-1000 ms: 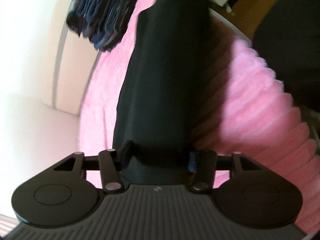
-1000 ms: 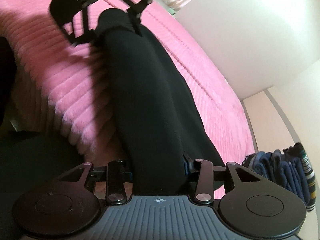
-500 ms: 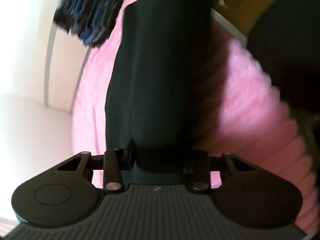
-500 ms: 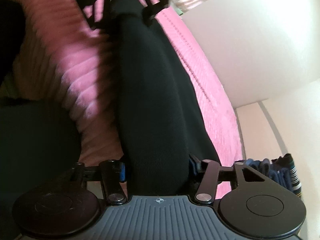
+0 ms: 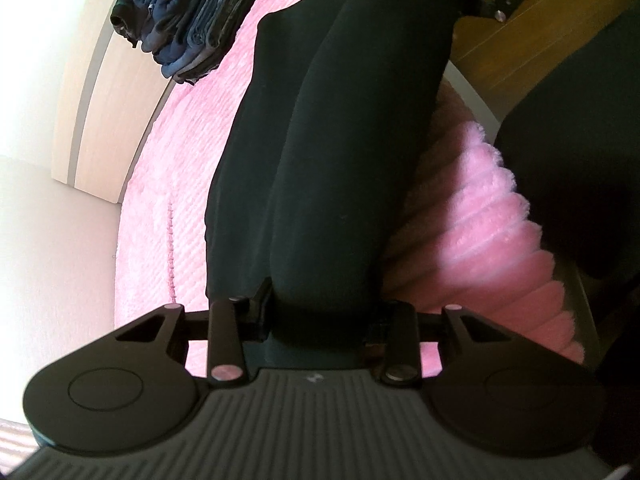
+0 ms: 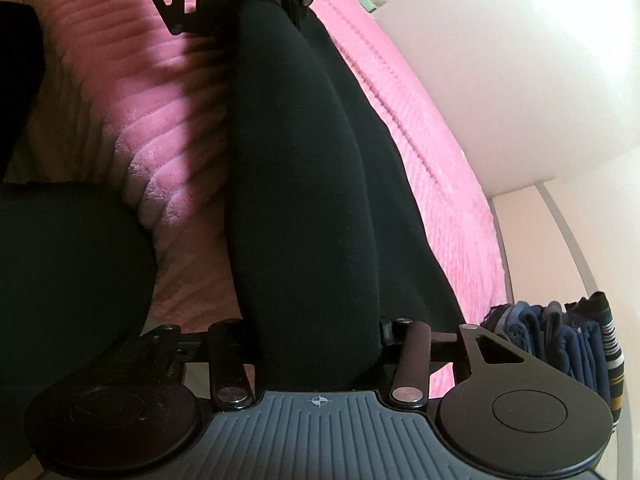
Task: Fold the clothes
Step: 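Lift the black jacket bundle with both grippers and carry it toward the clothes stack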
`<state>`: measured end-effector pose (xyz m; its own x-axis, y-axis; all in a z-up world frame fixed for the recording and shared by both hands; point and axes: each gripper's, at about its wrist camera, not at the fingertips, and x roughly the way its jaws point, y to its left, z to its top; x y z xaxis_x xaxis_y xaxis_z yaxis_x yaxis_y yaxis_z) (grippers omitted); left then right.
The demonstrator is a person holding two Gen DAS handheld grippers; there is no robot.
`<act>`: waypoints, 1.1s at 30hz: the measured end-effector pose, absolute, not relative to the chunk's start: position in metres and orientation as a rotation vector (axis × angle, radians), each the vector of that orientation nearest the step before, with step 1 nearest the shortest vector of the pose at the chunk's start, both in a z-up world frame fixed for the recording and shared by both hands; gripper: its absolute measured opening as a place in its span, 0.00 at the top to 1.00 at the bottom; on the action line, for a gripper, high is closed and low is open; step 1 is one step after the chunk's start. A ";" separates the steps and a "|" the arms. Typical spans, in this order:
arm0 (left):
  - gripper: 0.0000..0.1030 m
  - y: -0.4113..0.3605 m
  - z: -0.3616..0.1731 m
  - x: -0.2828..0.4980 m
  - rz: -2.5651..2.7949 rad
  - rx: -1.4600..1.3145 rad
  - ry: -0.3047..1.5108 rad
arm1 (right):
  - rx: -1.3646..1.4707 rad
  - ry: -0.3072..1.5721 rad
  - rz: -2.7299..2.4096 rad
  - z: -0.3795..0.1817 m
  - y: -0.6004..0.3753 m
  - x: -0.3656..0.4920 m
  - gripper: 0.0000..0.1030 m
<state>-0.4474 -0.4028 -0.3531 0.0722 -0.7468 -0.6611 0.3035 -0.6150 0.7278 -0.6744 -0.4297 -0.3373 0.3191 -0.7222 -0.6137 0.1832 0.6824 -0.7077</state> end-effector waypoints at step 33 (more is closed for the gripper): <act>0.46 -0.382 -0.397 -0.445 -1.560 1.593 -0.773 | -0.577 1.096 -0.638 -0.327 -0.423 -0.673 0.57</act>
